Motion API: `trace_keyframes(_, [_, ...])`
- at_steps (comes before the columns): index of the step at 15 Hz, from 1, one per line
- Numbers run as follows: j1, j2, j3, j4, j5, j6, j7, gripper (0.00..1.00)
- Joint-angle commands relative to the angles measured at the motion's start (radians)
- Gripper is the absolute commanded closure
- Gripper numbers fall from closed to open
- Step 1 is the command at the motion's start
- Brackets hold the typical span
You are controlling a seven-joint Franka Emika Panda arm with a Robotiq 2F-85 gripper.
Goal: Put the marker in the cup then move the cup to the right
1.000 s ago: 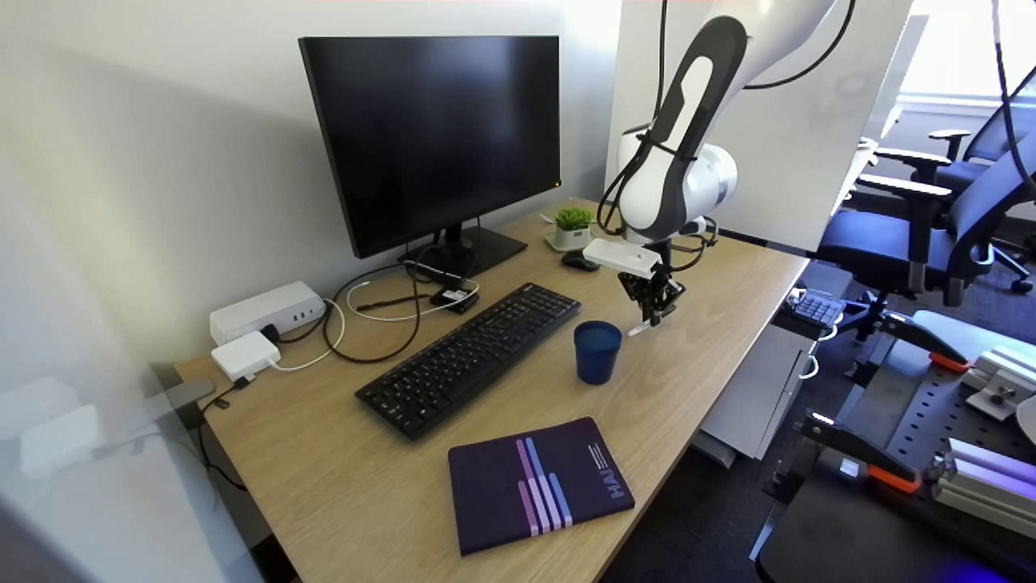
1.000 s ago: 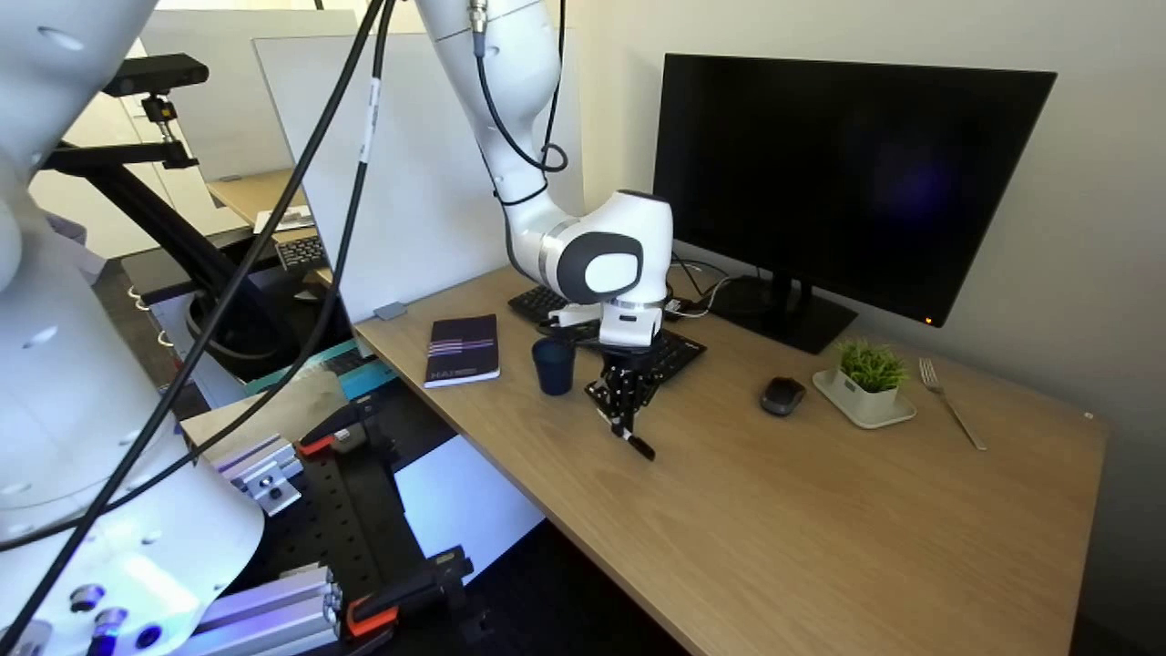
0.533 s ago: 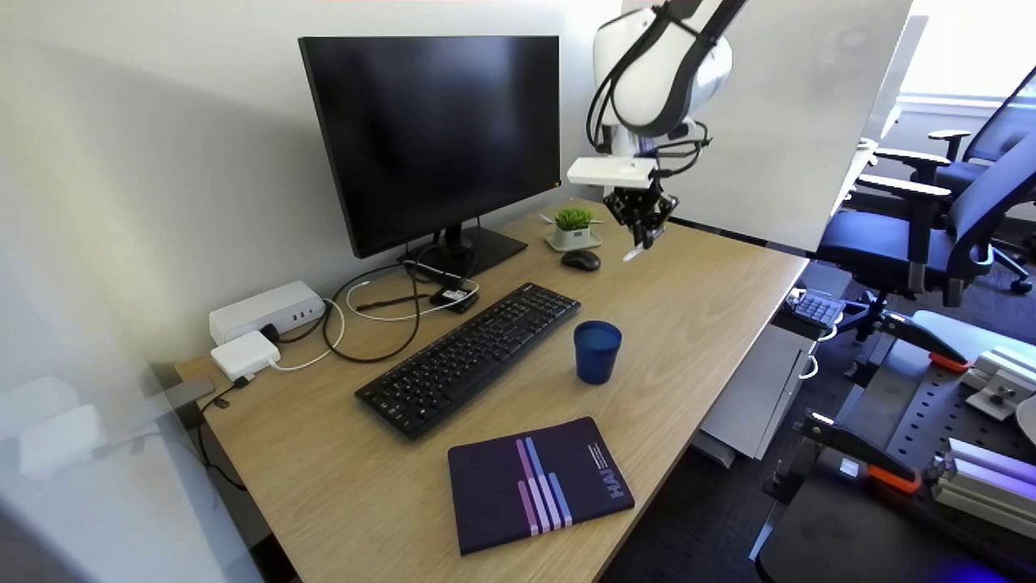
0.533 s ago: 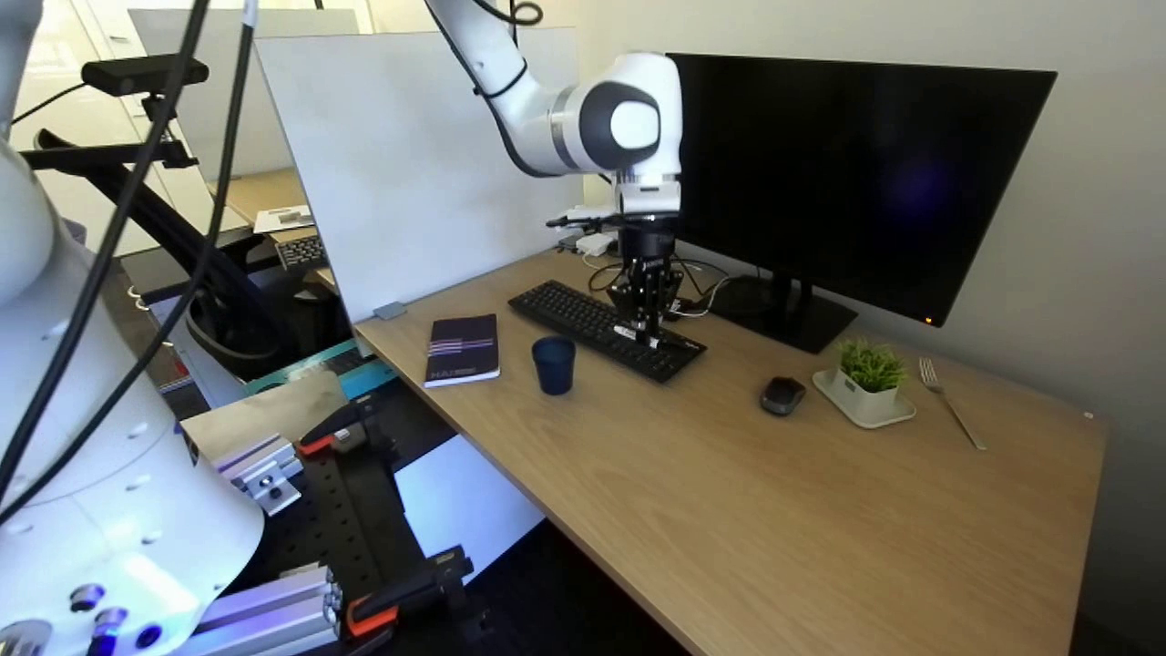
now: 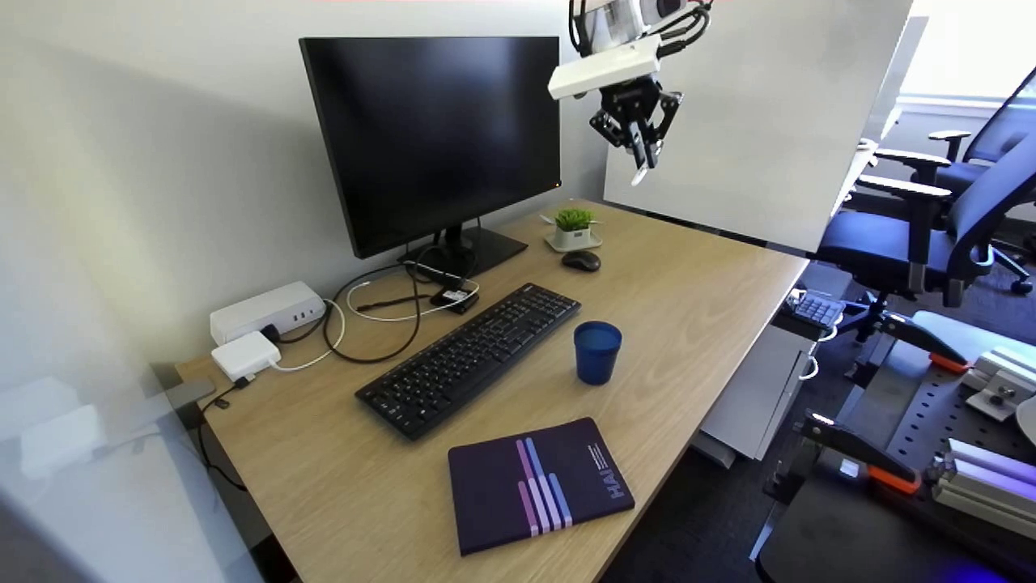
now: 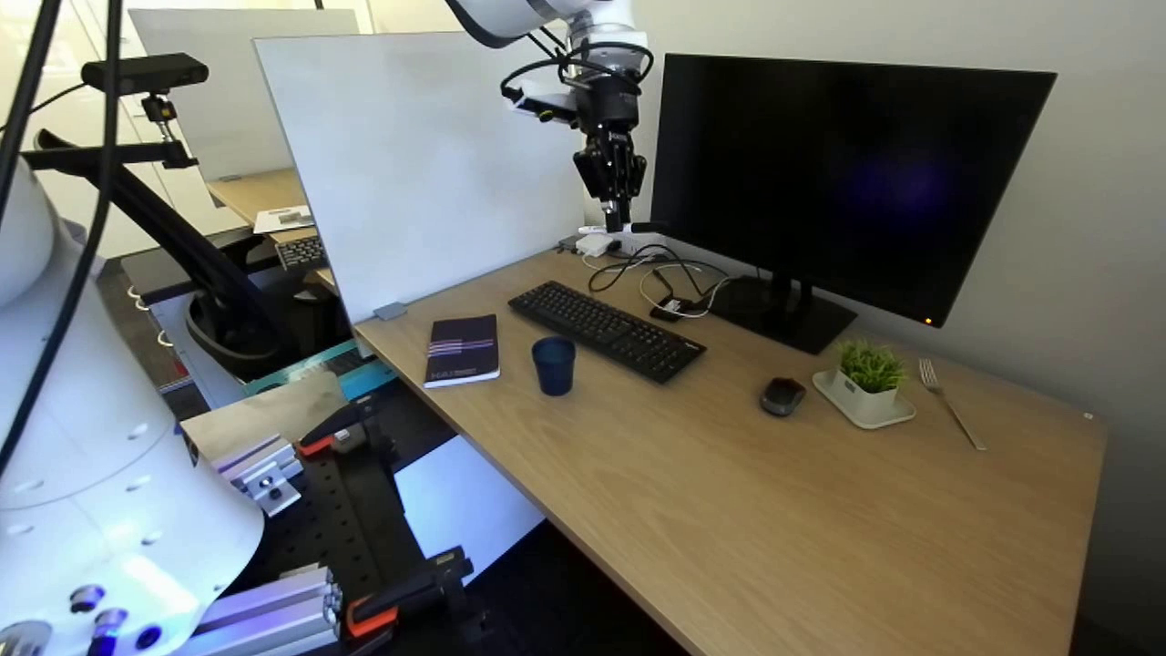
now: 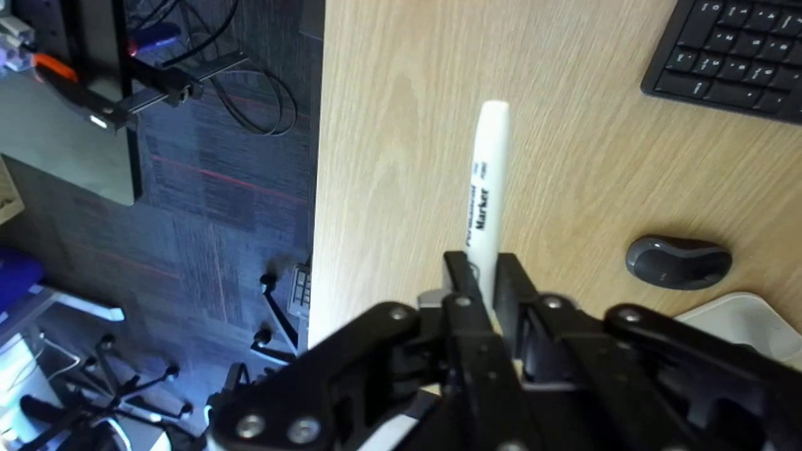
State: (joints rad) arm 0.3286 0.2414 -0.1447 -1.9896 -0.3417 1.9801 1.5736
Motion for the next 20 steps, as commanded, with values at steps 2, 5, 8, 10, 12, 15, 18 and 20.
trace_keyframes(2, [-0.027,0.027,0.106,0.092,-0.095,-0.157,0.028,0.97])
trace_keyframes(5, [-0.023,0.041,0.146,0.131,-0.131,-0.211,0.025,0.97])
trace_keyframes(8, [-0.020,0.054,0.170,0.158,-0.152,-0.233,0.026,0.97])
trace_keyframes(10, [-0.021,0.066,0.179,0.160,-0.148,-0.212,0.031,0.97])
trace_keyframes(12, [-0.024,0.087,0.184,0.153,-0.140,-0.184,0.034,0.97])
trace_keyframes(15, [-0.019,0.141,0.184,0.148,-0.133,-0.168,0.041,0.97])
trace_keyframes(18, [-0.010,0.199,0.184,0.150,-0.132,-0.150,0.043,0.97])
trace_keyframes(20, [-0.007,0.233,0.184,0.152,-0.129,-0.140,0.037,0.97])
